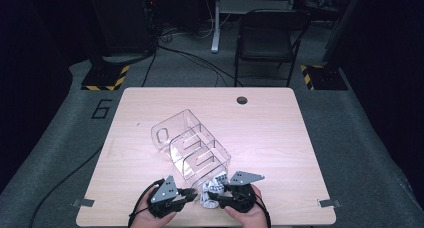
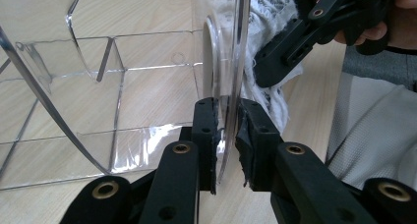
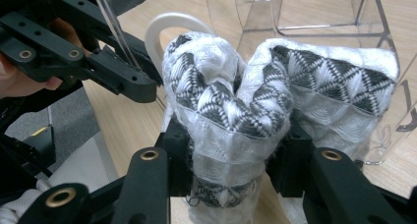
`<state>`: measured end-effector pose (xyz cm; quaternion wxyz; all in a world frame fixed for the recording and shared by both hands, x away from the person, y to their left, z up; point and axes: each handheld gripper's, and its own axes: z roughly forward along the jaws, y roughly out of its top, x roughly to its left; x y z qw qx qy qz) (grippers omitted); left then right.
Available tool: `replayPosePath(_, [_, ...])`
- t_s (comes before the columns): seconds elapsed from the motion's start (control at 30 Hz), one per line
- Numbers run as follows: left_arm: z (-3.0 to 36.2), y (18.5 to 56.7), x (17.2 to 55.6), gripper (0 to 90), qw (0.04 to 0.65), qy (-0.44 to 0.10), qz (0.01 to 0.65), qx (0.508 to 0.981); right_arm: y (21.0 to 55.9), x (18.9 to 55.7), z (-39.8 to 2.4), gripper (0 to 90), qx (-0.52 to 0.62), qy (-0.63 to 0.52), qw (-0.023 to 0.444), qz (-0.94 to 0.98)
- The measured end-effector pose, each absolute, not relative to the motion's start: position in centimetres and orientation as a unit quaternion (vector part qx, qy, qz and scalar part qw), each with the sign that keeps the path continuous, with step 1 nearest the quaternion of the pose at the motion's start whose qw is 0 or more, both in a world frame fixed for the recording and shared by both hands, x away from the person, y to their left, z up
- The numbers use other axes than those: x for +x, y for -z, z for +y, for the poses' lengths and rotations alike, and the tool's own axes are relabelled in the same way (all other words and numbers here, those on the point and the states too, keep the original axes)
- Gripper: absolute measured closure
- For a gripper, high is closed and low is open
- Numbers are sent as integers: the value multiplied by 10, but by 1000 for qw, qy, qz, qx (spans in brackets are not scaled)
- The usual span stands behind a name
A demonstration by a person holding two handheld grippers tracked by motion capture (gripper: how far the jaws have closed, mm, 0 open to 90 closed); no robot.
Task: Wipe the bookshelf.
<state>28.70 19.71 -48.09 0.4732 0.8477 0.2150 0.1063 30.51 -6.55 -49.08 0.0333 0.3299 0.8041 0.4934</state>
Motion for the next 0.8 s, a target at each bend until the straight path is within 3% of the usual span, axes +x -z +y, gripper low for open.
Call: replayPosePath(0.8, [198, 481, 286, 783, 476, -103, 212, 847, 500, 308, -64, 593, 336, -477, 28, 812])
